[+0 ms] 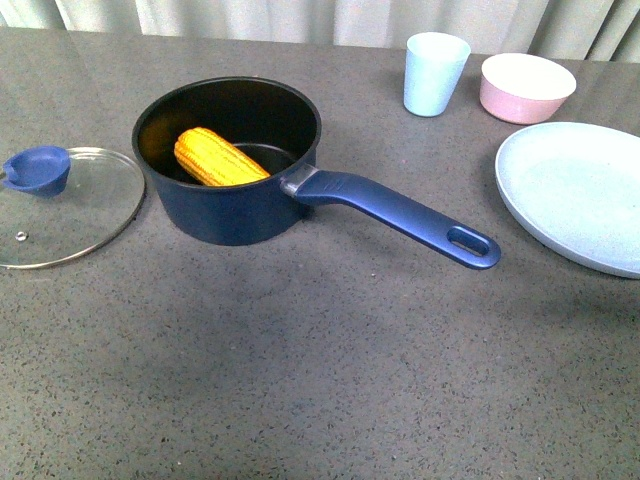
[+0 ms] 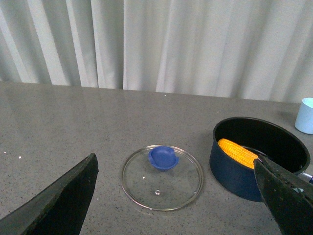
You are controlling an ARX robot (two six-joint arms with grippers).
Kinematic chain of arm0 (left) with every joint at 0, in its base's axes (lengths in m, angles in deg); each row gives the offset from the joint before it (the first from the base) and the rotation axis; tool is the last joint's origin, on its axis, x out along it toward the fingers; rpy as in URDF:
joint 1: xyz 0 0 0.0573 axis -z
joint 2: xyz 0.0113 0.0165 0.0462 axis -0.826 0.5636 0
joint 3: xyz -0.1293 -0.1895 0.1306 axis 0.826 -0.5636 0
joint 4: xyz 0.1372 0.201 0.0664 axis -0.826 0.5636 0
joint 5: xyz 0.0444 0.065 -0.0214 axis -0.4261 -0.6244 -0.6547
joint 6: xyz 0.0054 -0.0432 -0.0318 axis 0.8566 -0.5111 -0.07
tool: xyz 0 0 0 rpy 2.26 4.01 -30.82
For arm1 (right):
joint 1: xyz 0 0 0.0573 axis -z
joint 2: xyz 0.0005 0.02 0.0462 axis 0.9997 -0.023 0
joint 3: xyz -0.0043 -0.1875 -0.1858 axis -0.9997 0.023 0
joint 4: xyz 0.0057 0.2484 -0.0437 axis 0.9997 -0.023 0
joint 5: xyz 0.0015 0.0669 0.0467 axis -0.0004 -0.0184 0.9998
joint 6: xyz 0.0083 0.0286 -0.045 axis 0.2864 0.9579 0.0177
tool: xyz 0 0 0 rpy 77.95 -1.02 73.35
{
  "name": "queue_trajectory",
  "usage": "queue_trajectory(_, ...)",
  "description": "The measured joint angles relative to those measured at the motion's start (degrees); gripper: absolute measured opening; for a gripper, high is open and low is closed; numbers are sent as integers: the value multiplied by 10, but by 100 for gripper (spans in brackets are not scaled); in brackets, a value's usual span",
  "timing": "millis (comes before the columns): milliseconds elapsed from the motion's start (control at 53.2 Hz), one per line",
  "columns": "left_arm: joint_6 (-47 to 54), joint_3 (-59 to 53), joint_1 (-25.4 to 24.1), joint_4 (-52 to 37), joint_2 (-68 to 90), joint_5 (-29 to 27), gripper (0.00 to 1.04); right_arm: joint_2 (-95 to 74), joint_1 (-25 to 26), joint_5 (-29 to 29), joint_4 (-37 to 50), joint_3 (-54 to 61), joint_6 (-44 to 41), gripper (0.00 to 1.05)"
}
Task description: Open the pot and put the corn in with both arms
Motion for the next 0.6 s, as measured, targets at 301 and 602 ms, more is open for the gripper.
queue_trajectory(301,0,0,0,0,0,0,96,85,0,0,-80,0,0,2)
queue_trajectory(602,0,0,0,0,0,0,96,145,0,0,-139,0,0,2)
